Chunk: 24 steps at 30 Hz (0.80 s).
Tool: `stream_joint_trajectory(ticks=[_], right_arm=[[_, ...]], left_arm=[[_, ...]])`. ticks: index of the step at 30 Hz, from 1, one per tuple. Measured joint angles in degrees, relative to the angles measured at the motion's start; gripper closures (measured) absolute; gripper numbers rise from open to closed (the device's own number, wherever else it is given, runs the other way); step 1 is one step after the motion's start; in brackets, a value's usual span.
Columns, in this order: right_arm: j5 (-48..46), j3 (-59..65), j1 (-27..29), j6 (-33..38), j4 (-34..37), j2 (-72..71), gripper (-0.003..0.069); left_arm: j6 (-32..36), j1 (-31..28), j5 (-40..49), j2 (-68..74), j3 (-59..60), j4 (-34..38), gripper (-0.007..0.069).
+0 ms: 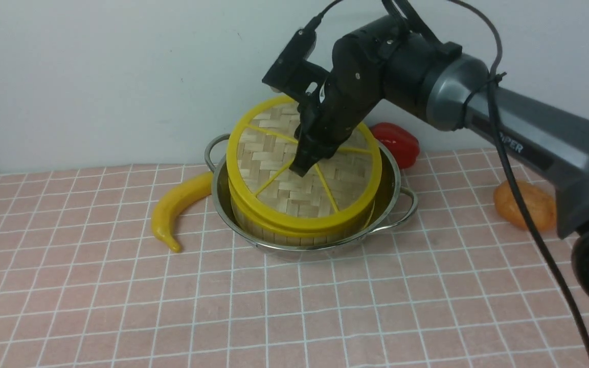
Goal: Place the steamer in the pot on the pink tablecloth, and put the lid on the steamer.
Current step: 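Place the bamboo steamer lid onto the steamer basket in the pot with the right gripper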
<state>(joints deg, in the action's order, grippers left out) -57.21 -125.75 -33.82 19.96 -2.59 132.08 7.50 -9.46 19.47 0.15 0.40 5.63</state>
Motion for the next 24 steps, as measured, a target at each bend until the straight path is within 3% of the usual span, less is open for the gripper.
stream_joint_trajectory(ticks=[17,19,24], right_arm=[[4.2,-0.4,0.0,-0.1,-0.4,3.1,0.0502],[4.1,-0.6,0.0,-0.3,-0.5,3.1,0.0473],[3.0,-0.5,0.0,-2.2,-1.0,1.5,0.0244]], left_arm=[[0.0,0.0,0.0,0.0,0.0,0.0,0.0382],[0.0,0.0,0.0,0.0,0.0,0.0,0.0382],[0.0,0.0,0.0,0.0,0.0,0.0,0.0382]])
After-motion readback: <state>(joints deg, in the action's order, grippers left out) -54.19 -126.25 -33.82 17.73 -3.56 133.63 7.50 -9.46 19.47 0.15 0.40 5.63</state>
